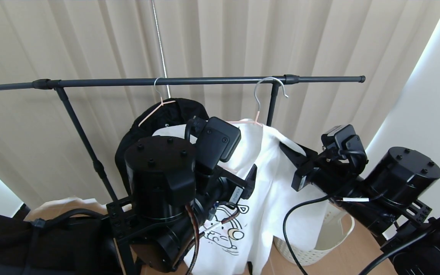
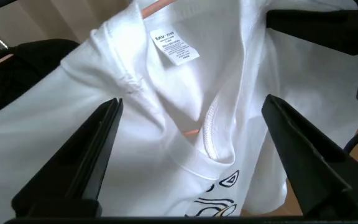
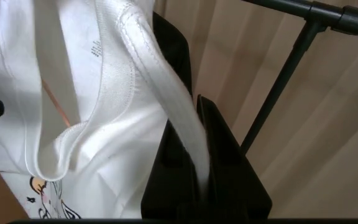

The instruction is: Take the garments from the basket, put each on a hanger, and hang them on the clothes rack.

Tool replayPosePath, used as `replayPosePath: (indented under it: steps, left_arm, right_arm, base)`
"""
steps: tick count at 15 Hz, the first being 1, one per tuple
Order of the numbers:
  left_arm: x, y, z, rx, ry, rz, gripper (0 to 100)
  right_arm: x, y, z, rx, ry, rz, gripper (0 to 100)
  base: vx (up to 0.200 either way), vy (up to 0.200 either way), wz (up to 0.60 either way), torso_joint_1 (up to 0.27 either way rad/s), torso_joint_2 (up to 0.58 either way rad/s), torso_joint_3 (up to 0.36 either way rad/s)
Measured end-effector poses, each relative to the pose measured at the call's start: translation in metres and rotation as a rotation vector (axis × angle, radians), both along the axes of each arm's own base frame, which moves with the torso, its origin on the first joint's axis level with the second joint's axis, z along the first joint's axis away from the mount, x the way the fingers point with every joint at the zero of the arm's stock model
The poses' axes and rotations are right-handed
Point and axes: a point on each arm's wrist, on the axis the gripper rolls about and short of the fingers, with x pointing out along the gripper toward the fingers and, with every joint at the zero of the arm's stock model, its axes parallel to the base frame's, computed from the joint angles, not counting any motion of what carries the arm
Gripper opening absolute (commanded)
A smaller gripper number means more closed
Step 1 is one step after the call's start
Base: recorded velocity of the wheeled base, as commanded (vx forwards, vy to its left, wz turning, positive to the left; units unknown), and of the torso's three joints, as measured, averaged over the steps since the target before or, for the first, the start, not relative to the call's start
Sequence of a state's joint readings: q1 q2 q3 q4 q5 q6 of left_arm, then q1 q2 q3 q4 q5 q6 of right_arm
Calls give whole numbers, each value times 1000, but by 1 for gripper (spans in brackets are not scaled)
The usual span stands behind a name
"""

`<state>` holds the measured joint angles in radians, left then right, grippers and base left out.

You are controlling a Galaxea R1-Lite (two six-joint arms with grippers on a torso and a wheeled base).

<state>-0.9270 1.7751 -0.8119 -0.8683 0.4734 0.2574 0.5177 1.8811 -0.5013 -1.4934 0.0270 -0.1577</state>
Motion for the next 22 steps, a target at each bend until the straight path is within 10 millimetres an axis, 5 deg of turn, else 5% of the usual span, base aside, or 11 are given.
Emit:
replayPosePath:
  steps: [5,11,22]
  left_arm:
    - [-6,33,26,-81,-38,52,100]
    - [14,84,34,-154,-39,232,100]
    - [45,49,-5,-88,78,236,100]
  right_arm:
    - [7,-12,0,36,27,7,0]
    - [10,-21,2,37,20,-2,0]
    - [11,-21,0,32,28,-6,0]
  base:
    - [0,0,0,0,0,0]
    - [0,0,0,0,0,0]
    - [0,0,0,0,0,0]
